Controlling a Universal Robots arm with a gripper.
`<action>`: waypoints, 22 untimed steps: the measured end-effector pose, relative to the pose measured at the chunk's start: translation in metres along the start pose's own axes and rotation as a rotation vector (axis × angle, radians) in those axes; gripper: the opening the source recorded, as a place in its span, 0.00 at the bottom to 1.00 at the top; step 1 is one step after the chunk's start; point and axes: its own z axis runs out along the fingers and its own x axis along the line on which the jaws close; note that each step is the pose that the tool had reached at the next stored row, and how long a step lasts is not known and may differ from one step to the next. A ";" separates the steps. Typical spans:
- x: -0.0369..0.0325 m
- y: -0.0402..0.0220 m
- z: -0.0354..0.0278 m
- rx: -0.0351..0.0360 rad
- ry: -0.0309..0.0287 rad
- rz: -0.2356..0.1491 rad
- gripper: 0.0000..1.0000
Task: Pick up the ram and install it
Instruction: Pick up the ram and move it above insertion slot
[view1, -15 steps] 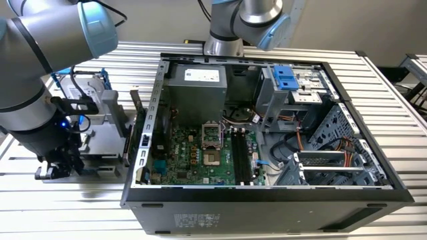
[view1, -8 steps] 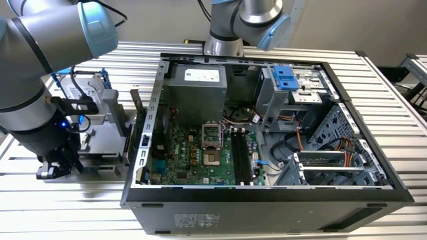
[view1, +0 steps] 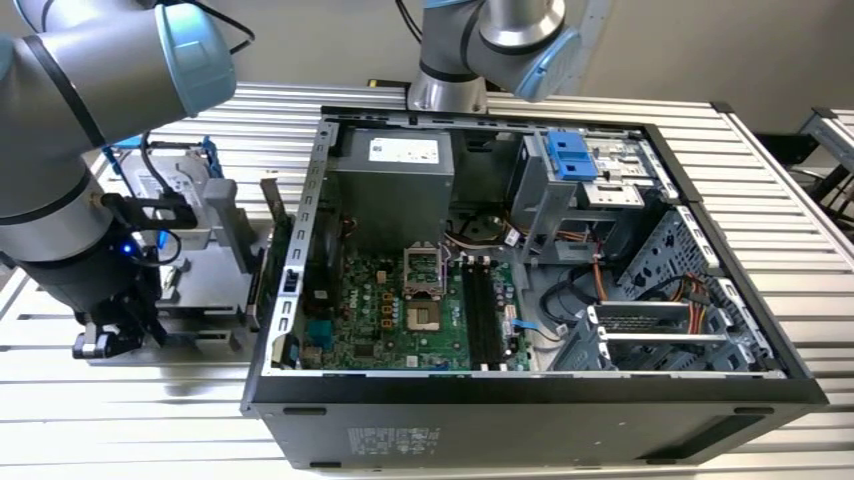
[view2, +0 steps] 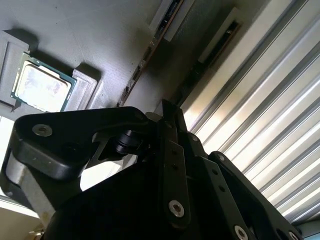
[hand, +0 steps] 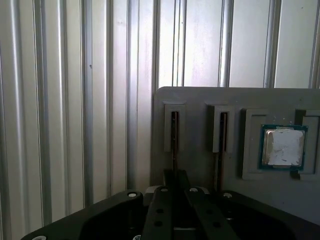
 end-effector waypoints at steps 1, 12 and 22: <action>0.0000 0.0000 0.0000 0.0000 0.0000 0.000 0.00; 0.0002 -0.0001 -0.0128 0.0000 -0.0001 0.000 0.00; 0.0007 -0.0003 -0.0387 0.0000 -0.0001 0.000 0.00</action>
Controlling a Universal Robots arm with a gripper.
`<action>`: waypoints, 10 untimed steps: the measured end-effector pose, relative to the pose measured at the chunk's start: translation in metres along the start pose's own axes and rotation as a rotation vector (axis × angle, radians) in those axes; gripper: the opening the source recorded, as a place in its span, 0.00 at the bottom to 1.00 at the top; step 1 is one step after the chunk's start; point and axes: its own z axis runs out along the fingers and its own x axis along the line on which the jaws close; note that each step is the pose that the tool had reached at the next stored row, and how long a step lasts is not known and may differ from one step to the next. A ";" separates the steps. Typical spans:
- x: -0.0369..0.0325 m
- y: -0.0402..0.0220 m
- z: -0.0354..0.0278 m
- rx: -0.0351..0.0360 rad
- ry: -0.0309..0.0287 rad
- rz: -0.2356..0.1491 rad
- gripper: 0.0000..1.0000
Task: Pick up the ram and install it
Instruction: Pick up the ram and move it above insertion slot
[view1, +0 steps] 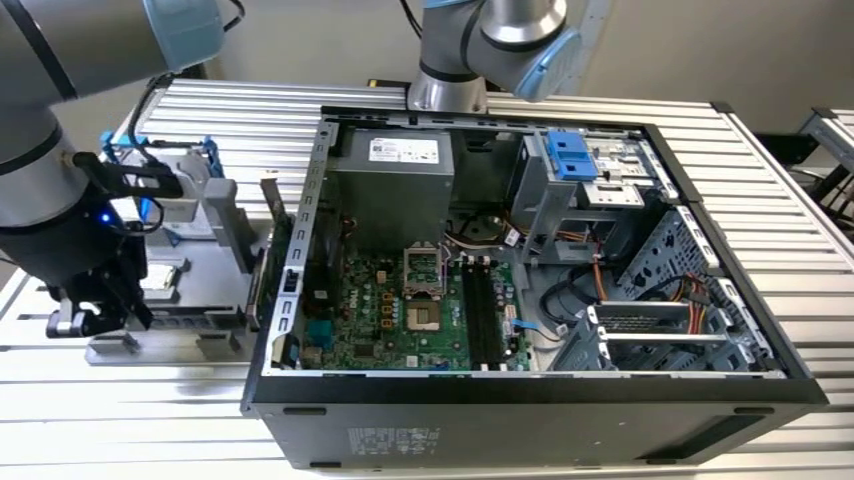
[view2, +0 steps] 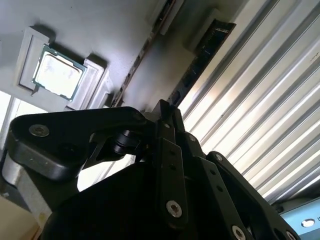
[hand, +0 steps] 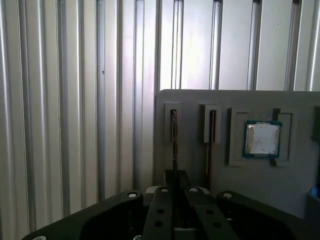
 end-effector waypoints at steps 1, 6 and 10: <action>0.0000 0.0000 -0.0023 0.0000 0.0000 0.000 0.00; 0.0002 -0.0001 -0.0133 0.0000 0.0000 0.000 0.00; 0.0003 -0.0002 -0.0207 -0.0001 0.0001 0.000 0.00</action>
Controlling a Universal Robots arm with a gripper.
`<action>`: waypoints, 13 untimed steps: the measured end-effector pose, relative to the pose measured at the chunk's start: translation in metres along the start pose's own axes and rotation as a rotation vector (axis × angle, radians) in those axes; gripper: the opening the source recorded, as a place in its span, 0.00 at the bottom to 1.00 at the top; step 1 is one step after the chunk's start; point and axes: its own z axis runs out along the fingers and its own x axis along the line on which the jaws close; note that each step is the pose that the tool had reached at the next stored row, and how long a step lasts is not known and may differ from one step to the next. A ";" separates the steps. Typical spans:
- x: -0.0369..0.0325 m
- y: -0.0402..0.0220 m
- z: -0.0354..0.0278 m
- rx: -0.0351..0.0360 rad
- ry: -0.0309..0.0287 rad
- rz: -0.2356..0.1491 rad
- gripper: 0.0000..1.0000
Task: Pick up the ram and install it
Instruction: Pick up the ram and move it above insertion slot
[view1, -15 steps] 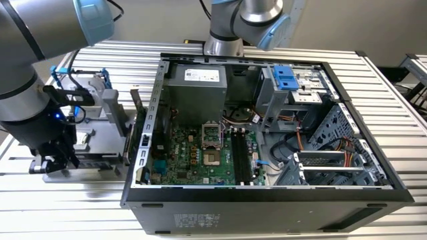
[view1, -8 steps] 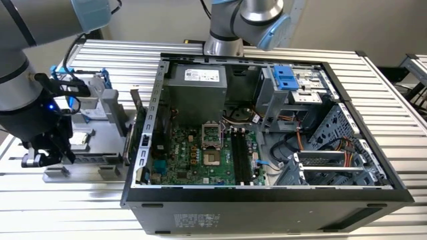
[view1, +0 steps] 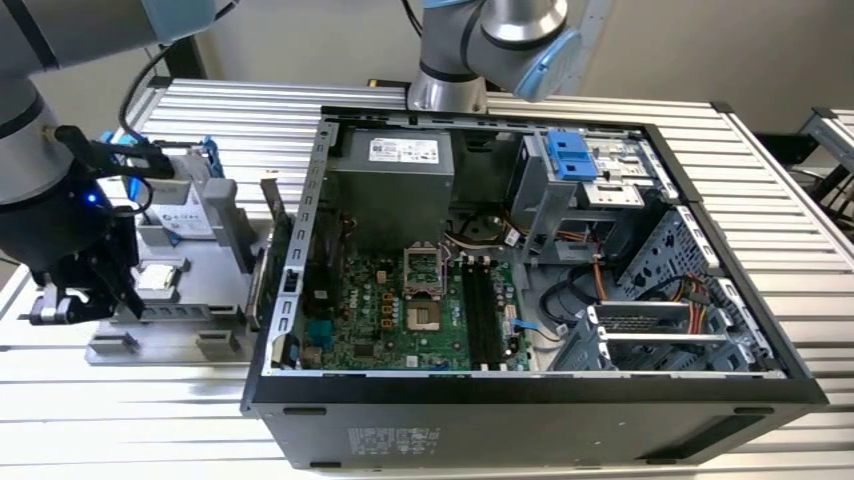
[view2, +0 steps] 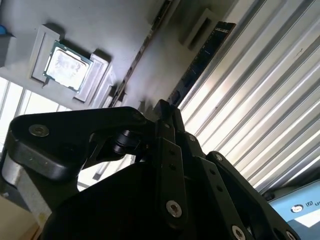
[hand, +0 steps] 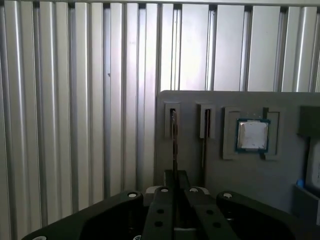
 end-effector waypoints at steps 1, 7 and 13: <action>0.0000 0.0000 -0.0018 0.0000 0.0000 0.000 0.00; 0.0002 -0.0001 -0.0137 0.0001 0.0000 0.000 0.00; 0.0004 -0.0002 -0.0257 0.0001 0.0000 0.000 0.00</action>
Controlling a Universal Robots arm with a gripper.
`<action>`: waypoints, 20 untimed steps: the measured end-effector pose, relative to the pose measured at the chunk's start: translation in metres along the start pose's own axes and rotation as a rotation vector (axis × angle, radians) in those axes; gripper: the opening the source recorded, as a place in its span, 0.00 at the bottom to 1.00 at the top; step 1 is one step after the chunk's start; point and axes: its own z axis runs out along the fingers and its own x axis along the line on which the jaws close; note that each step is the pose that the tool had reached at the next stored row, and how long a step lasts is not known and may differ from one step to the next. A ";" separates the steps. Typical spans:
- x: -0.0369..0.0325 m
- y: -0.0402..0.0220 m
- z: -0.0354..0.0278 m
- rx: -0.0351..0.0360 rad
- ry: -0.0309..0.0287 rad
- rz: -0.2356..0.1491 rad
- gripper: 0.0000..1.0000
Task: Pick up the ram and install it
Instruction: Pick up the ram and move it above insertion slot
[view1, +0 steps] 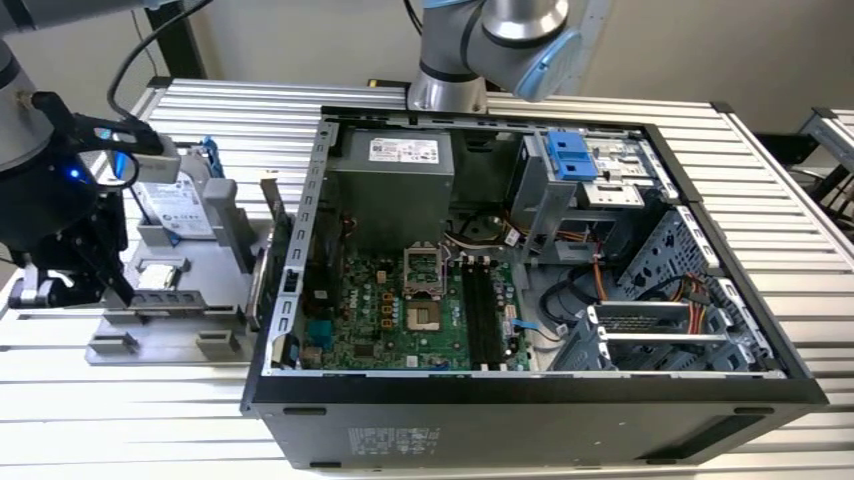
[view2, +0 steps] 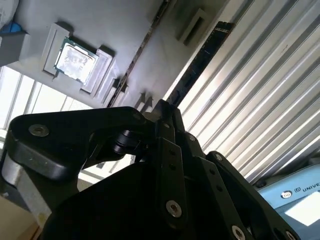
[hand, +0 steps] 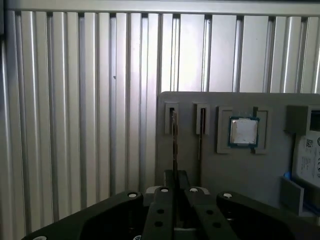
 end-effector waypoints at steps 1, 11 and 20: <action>0.0000 0.0000 -0.0021 0.0000 0.0000 0.000 0.00; 0.0004 -0.0002 -0.0220 0.0000 0.0000 0.000 0.00; 0.0006 -0.0003 -0.0372 0.0000 0.0000 0.000 0.00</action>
